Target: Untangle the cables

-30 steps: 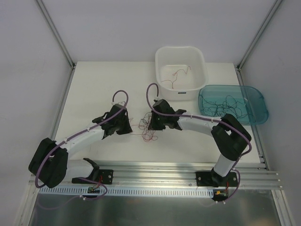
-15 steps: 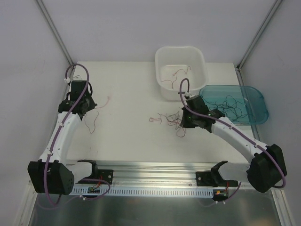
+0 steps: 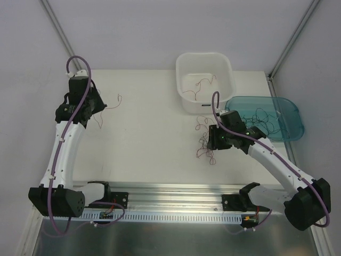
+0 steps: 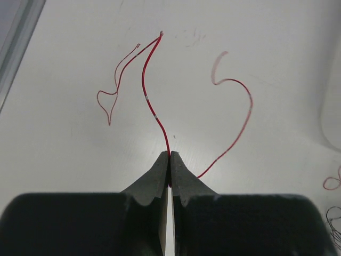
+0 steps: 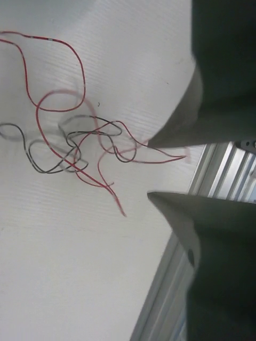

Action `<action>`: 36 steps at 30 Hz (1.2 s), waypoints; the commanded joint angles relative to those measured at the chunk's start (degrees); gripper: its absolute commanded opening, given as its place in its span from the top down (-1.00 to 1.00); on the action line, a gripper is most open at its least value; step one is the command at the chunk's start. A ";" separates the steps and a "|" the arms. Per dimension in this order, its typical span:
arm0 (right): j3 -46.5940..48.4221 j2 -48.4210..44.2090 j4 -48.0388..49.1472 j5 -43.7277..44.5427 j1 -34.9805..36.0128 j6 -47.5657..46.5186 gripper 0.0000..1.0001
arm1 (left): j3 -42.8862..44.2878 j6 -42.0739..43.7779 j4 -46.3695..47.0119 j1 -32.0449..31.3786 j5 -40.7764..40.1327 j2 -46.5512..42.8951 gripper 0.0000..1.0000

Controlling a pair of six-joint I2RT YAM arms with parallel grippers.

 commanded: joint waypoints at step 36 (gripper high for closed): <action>23.41 2.87 21.82 -23.82 3.20 -9.24 -0.86 | 16.61 19.15 -1.33 -34.64 38.39 4.74 1.00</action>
